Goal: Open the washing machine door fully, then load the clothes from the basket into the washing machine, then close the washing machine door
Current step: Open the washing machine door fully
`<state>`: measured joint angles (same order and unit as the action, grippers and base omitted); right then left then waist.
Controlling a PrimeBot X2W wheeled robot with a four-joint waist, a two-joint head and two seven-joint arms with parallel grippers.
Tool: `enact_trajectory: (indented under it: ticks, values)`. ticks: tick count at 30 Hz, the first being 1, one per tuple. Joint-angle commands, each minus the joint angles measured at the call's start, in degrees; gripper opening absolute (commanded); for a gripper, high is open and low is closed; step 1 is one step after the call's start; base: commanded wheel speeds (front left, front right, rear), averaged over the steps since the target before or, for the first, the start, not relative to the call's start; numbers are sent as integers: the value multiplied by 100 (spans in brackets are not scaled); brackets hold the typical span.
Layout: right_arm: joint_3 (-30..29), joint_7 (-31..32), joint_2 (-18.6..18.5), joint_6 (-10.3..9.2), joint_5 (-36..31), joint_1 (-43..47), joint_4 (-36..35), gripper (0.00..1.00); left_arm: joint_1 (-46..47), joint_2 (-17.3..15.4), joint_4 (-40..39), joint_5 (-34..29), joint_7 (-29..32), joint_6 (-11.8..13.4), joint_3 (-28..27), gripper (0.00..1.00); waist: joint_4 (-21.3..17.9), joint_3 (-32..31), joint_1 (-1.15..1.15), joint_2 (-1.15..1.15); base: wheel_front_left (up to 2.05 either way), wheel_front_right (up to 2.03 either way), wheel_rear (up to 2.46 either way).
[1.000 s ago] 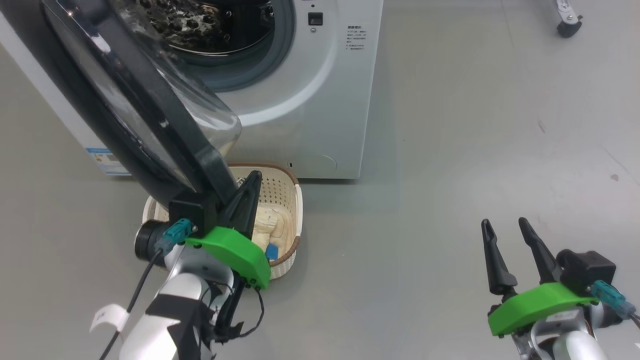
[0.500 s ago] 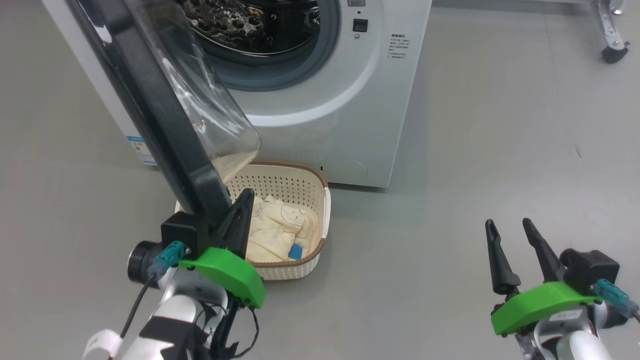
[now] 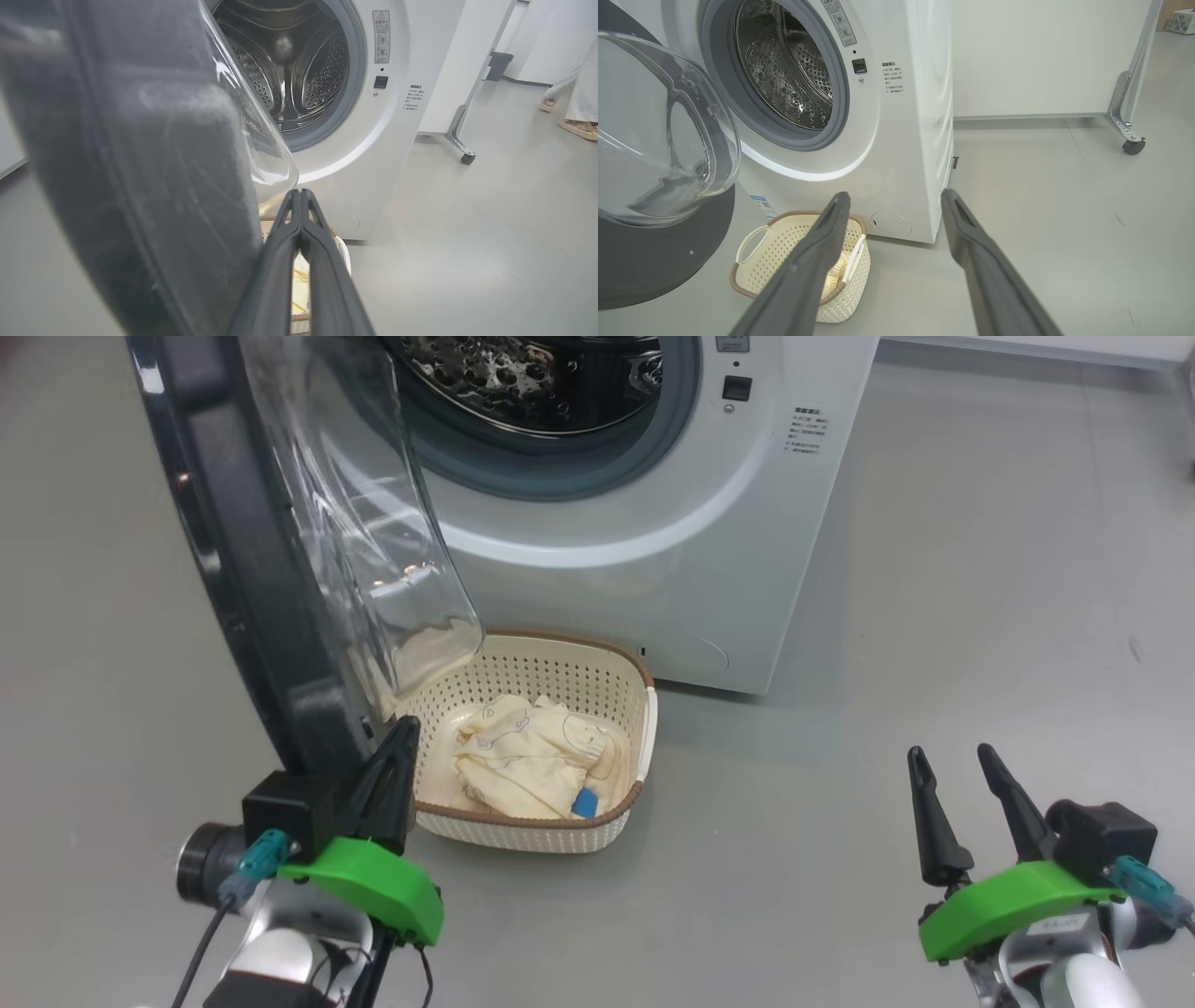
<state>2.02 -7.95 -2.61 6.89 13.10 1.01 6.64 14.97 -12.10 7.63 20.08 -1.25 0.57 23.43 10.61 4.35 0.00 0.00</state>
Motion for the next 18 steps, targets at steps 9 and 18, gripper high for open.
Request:
enact_trajectory:
  ticks: [9,18]
  values:
    - [37,25,-27,59,-59,-132,-223,100,-122,-436,-496,-14,-83,285,-577,0,311,70,0,0,0,0,0]
    - [-7,70,-27,59,-88,-185,-239,100,-287,-563,-603,83,-181,464,-826,0,559,129,0,0,0,0,0]
